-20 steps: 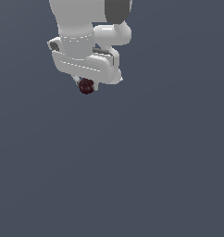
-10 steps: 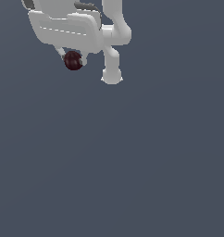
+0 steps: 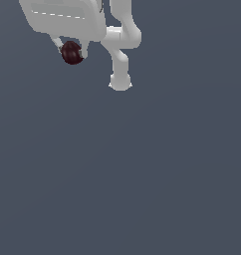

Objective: Pick up the object and move it to a goal position.

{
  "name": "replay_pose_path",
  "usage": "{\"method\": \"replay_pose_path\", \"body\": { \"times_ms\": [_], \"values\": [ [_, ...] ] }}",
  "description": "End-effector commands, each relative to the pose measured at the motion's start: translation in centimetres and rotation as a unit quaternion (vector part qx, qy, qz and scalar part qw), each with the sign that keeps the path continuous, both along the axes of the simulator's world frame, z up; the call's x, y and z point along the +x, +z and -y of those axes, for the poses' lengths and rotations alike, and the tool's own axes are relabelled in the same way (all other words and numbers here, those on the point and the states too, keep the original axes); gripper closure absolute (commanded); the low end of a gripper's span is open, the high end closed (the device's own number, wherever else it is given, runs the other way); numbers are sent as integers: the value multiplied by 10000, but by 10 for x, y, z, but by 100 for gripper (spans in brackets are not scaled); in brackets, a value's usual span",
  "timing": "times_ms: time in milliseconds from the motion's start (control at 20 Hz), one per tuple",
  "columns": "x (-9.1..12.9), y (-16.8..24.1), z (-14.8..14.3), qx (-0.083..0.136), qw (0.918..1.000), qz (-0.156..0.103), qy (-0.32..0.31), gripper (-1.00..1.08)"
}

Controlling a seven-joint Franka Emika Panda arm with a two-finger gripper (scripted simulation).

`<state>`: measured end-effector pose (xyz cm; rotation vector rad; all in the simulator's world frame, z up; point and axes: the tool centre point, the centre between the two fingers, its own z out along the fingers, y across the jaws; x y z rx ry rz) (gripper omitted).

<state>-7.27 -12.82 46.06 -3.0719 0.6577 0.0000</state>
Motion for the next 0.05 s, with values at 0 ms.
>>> {"method": "replay_pose_path", "body": {
  "times_ms": [0],
  "values": [
    [0,2,0,0,10000,0,2,108]
  ]
}}
